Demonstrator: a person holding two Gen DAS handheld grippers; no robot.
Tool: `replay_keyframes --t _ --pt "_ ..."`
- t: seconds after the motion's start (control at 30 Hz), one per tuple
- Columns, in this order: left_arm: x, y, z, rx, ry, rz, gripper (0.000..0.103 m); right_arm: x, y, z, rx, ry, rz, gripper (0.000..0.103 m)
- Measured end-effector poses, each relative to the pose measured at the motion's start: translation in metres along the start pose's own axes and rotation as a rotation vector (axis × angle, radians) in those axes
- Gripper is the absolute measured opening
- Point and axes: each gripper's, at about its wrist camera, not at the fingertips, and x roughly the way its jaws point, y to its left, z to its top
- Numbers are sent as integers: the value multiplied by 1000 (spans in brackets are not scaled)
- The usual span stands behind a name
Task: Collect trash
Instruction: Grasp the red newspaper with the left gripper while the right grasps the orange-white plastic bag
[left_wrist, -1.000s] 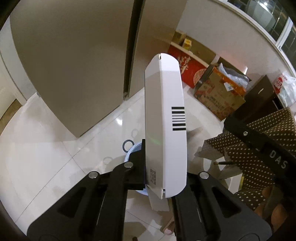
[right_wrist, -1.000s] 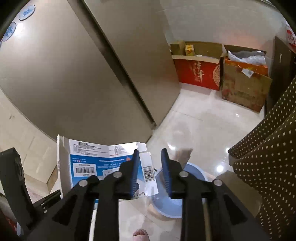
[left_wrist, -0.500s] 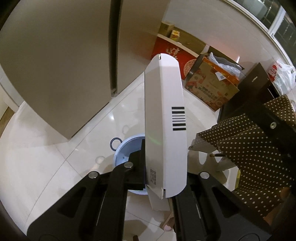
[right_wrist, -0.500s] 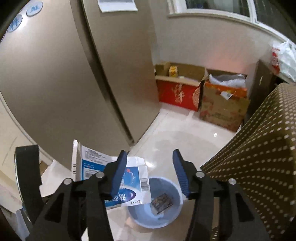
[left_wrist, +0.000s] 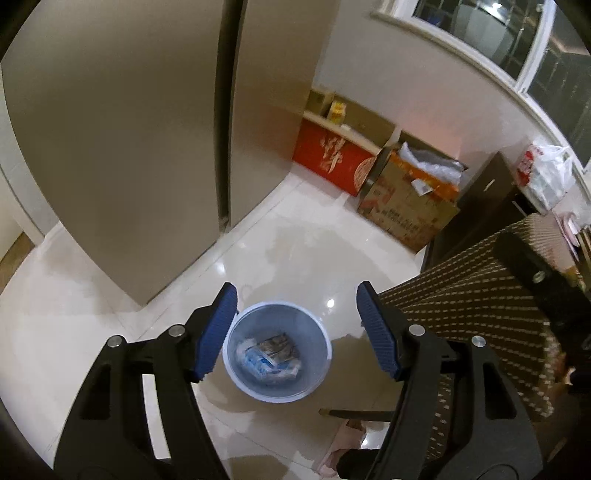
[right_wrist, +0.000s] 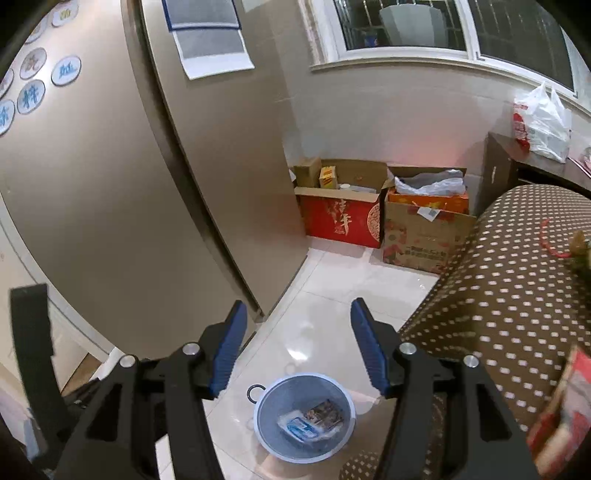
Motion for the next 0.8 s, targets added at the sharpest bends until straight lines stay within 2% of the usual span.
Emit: replay_keyframes --t 0.23,0.5,0.63,0.8 --pt "-65 -37 -3 69 -85 -58 67 -66 -16 4 13 -52 -25 60" --pt "-125 -112 -33 236 -132 -148 68 -160 -67 -4 66 -129 -102 60" --pt "-144 -153 -53 321 -118 -225 68 -206 -108 -19 103 -157 -172 61" --pt "-158 -208 -87 426 -60 -343 68 -255 -170 -50 182 -173 -272 61"
